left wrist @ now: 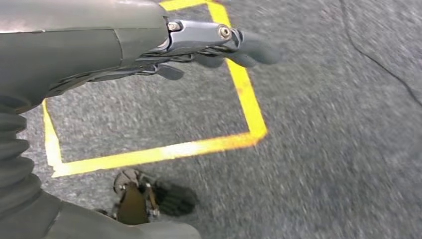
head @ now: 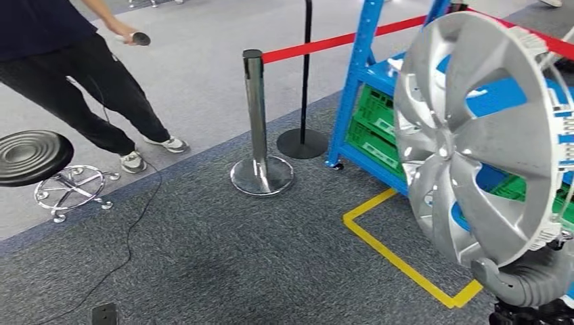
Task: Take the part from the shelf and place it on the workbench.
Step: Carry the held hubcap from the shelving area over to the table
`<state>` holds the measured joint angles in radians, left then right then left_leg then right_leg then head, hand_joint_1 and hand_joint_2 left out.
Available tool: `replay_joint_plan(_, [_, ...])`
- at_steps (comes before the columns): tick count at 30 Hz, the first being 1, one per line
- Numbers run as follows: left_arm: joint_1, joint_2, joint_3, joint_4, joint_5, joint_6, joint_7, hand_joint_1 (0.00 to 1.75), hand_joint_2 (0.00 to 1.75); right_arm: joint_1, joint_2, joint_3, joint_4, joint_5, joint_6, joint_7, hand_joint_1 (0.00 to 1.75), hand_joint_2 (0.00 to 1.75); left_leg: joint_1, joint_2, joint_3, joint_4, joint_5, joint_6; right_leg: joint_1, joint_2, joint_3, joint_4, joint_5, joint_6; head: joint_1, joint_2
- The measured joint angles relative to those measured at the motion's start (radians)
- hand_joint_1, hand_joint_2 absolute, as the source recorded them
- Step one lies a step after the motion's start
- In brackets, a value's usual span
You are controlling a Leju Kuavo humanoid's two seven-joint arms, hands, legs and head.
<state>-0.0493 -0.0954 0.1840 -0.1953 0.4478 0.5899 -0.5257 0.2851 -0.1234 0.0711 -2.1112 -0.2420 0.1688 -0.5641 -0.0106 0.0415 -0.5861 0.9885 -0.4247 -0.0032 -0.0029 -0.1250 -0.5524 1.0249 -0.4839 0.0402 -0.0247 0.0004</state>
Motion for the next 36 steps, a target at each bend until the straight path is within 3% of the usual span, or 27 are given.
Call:
replay_joint_plan(2, [0.002,0.002,0.005,0.0,0.0,0.007,0.004,0.0,1.75,-0.01,-0.003,0.004,0.008,-0.001,0.004,-0.001,1.75,1.75,0.005,-0.024,0.002,-0.006,0.005,0.011,-0.004,0.045,-0.019,0.048,-0.034,0.009,0.005,0.0])
replay_joint_plan(4, [-0.001,0.004,0.011,0.0,0.001,0.014,0.012,0.0,1.75,-0.021,-0.008,0.006,0.018,-0.003,0.008,-0.003,1.75,1.75,0.007,-0.049,0.002,-0.006,0.008,0.016,-0.006,0.103,-0.077,0.171,-0.094,0.012,0.011,0.0])
replay_joint_plan(5, [-0.002,0.003,0.013,0.0,0.002,0.016,0.016,0.0,1.75,-0.027,-0.01,0.007,0.023,-0.004,0.01,-0.003,1.75,1.75,0.007,-0.063,0.002,-0.006,0.008,0.018,-0.006,0.116,-0.109,0.234,-0.115,0.013,0.012,0.0])
replay_joint_plan(6, [-0.002,0.002,0.015,0.0,0.002,0.017,0.018,0.0,1.75,-0.033,-0.01,0.007,0.029,-0.004,0.011,-0.003,1.75,1.75,0.006,-0.078,0.002,-0.006,0.009,0.019,-0.006,0.122,-0.13,0.272,-0.12,0.013,0.013,0.0])
replay_joint_plan(7, [-0.001,0.002,0.017,0.0,0.003,0.017,0.019,0.0,1.75,-0.038,-0.011,0.008,0.035,-0.004,0.012,-0.004,1.75,1.75,0.007,-0.093,0.002,-0.006,0.009,0.019,-0.006,0.124,-0.134,0.272,-0.106,0.013,0.013,0.0])
replay_joint_plan(9, [-0.001,0.002,0.021,0.0,0.003,0.015,0.02,0.0,1.75,-0.049,-0.013,0.01,0.045,-0.005,0.014,-0.003,1.75,1.75,0.009,-0.123,0.005,-0.004,0.01,0.016,-0.01,0.139,-0.091,0.169,-0.036,0.012,0.013,0.0])
replay_joint_plan(10, [-0.001,0.002,0.023,0.0,0.003,0.012,0.02,0.0,1.75,-0.055,-0.014,0.011,0.048,-0.005,0.015,-0.003,1.75,1.75,0.008,-0.137,0.004,-0.003,0.01,0.013,-0.014,0.163,-0.06,0.101,-0.008,0.013,0.013,0.0])
replay_joint_plan(12, [-0.003,0.001,0.024,0.0,0.002,0.006,0.02,0.0,1.75,-0.064,-0.017,0.012,0.053,-0.006,0.016,-0.004,1.75,1.75,0.011,-0.163,-0.004,0.001,0.014,0.002,-0.018,0.201,-0.017,0.015,0.014,0.01,0.012,0.0])
replay_joint_plan(13, [-0.002,0.001,0.024,0.0,0.001,0.005,0.02,0.0,1.75,-0.066,-0.018,0.012,0.054,-0.006,0.016,-0.004,1.75,1.75,0.013,-0.174,-0.01,0.001,0.017,-0.005,-0.016,0.206,-0.012,0.005,0.011,0.006,0.012,0.0])
replay_joint_plan(15, [0.003,0.001,0.026,0.0,0.001,0.003,0.02,0.0,1.75,-0.069,-0.019,0.013,0.054,-0.006,0.015,-0.004,1.75,1.75,0.018,-0.185,-0.019,0.0,0.022,-0.019,-0.013,0.185,-0.011,0.0,0.016,-0.008,0.012,0.0])
replay_joint_plan(17, [0.005,0.001,0.027,0.0,-0.001,0.003,0.02,0.0,1.75,-0.072,-0.019,0.012,0.055,-0.005,0.013,-0.006,1.75,1.75,0.015,-0.141,-0.04,0.038,-0.004,-0.027,-0.013,0.16,-0.007,-0.009,0.022,-0.022,0.006,0.0])
replay_joint_plan(19, [0.001,0.001,0.027,0.0,-0.005,0.003,0.019,0.0,1.75,-0.072,-0.019,0.012,0.055,-0.004,0.01,-0.011,1.75,1.75,0.012,-0.08,-0.095,0.149,-0.065,-0.033,-0.012,0.132,-0.005,-0.013,0.023,-0.03,0.001,0.0])
replay_joint_plan(21, [-0.001,0.002,0.028,0.0,-0.008,0.002,0.019,0.0,1.75,-0.072,-0.019,0.012,0.056,-0.003,0.008,-0.013,1.75,1.75,0.014,-0.058,-0.149,0.258,-0.105,-0.036,-0.009,0.103,-0.006,-0.013,0.021,-0.032,0.001,0.0])
replay_joint_plan(22, [-0.001,0.003,0.028,0.0,-0.009,0.002,0.018,0.0,1.75,-0.072,-0.019,0.012,0.056,-0.003,0.008,-0.013,1.75,1.75,0.015,-0.054,-0.154,0.272,-0.1,-0.037,-0.009,0.088,-0.006,-0.013,0.02,-0.033,0.0,0.0])
replay_joint_plan(24, [-0.001,0.006,0.028,0.0,-0.009,0.001,0.018,0.0,1.75,-0.072,-0.019,0.012,0.056,-0.003,0.008,-0.013,1.75,1.75,0.016,-0.039,-0.11,0.193,-0.048,-0.036,-0.009,0.062,-0.003,-0.013,0.018,-0.029,0.0,0.0])
replay_joint_plan(26, [-0.004,0.009,0.028,0.0,-0.009,0.001,0.016,0.0,1.75,-0.072,-0.019,0.012,0.056,-0.003,0.008,-0.014,1.75,1.75,0.014,0.005,-0.04,0.068,-0.001,-0.032,-0.004,0.04,-0.001,-0.01,0.012,-0.02,0.001,0.0])
replay_joint_plan(27, [-0.006,0.01,0.029,0.0,-0.008,0.001,0.014,0.0,1.75,-0.073,-0.019,0.012,0.056,-0.003,0.008,-0.014,1.75,1.75,0.012,0.019,-0.02,0.029,0.008,-0.027,-0.001,0.03,0.0,-0.009,0.009,-0.015,0.002,0.0])
replay_joint_plan(28, [-0.007,0.01,0.03,-0.001,-0.008,0.001,0.011,0.0,1.75,-0.074,-0.019,0.012,0.057,-0.003,0.008,-0.015,1.75,1.75,0.009,0.024,-0.012,0.011,0.009,-0.021,0.002,0.019,0.002,-0.008,0.006,-0.009,0.003,0.0])
replay_joint_plan(30, [-0.005,0.013,0.035,-0.001,-0.003,0.0,0.008,0.0,1.75,-0.077,-0.018,0.013,0.058,-0.003,0.008,-0.015,1.75,1.75,0.008,-0.001,-0.014,0.007,0.009,-0.007,0.0,0.003,0.006,-0.009,0.001,0.001,0.005,0.0])
replay_joint_plan(32, [0.0,0.017,0.041,-0.001,0.002,0.001,0.007,0.0,1.75,-0.077,-0.017,0.012,0.059,-0.003,0.008,-0.016,1.75,1.75,0.011,-0.024,-0.012,0.004,0.01,0.005,-0.005,0.036,-0.006,0.023,-0.025,0.01,0.008,0.0])
replay_joint_plan(34, [-0.001,0.021,0.047,-0.001,0.003,0.003,0.008,0.0,1.75,-0.076,-0.016,0.01,0.06,-0.004,0.008,-0.018,1.75,1.75,0.012,-0.047,-0.011,0.004,0.011,0.015,-0.008,0.095,-0.06,0.138,-0.082,0.013,0.013,0.0])
replay_joint_plan(36, [-0.001,0.023,0.052,-0.001,0.004,0.003,0.008,0.0,1.75,-0.075,-0.015,0.008,0.062,-0.004,0.008,-0.019,1.75,1.75,0.01,-0.074,-0.011,0.004,0.011,0.019,-0.007,0.12,-0.129,0.266,-0.124,0.01,0.016,0.0])
